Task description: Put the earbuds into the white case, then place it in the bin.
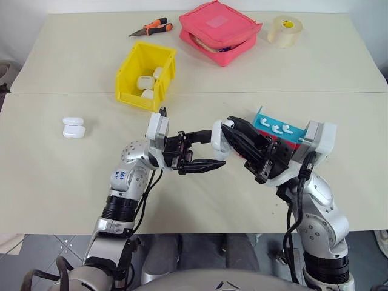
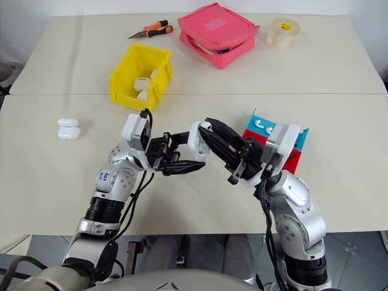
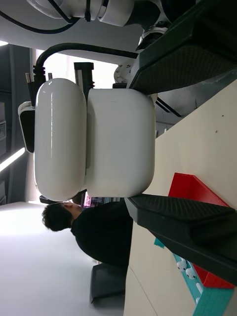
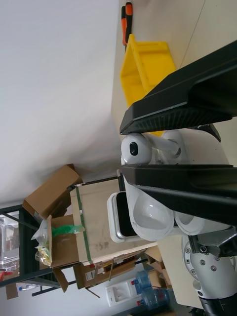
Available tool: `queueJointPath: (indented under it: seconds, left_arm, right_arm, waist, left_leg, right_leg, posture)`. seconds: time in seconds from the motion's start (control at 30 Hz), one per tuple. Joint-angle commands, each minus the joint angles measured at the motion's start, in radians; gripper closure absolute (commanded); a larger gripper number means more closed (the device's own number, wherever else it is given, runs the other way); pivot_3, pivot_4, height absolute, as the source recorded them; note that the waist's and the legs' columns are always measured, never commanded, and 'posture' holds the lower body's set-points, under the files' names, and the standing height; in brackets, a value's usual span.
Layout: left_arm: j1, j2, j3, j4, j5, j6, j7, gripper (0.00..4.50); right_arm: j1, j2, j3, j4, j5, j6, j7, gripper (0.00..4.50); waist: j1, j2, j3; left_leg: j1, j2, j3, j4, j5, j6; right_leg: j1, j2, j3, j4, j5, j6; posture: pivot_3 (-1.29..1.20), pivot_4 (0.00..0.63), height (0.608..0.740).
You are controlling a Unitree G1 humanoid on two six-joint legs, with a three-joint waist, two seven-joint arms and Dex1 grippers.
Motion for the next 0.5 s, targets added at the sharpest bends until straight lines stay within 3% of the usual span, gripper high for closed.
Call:
queueJointPath:
  seconds: [0.03, 0.5]
  left_arm:
    - [-0.007, -0.007, 0.013, -0.027, -0.016, -0.020, 0.001, 1.79]
    - [-0.010, -0.030, 0.020, -0.009, -0.006, -0.055, 0.003, 1.79]
  right_arm:
    - [0.020, -0.011, 0.010, 0.009, -0.017, -0.018, 0.009, 3.74]
    - [0.014, -0.059, -0.015, 0.053, 0.032, 0.001, 0.017, 3.74]
  waist:
    - [0.000, 0.000, 0.000]
    - [0.002, 0.000, 0.000]
  left_leg:
    - [0.000, 0.000, 0.000, 0.000, 0.000, 0.000]
    - [0.000, 0.000, 0.000, 0.000, 0.000, 0.000]
  right_leg:
    - [0.000, 0.000, 0.000, 0.000, 0.000, 0.000]
    - [0.000, 0.000, 0.000, 0.000, 0.000, 0.000]
  posture:
    - [0.00, 0.150, 0.740]
    - [0.00, 0.150, 0.740]
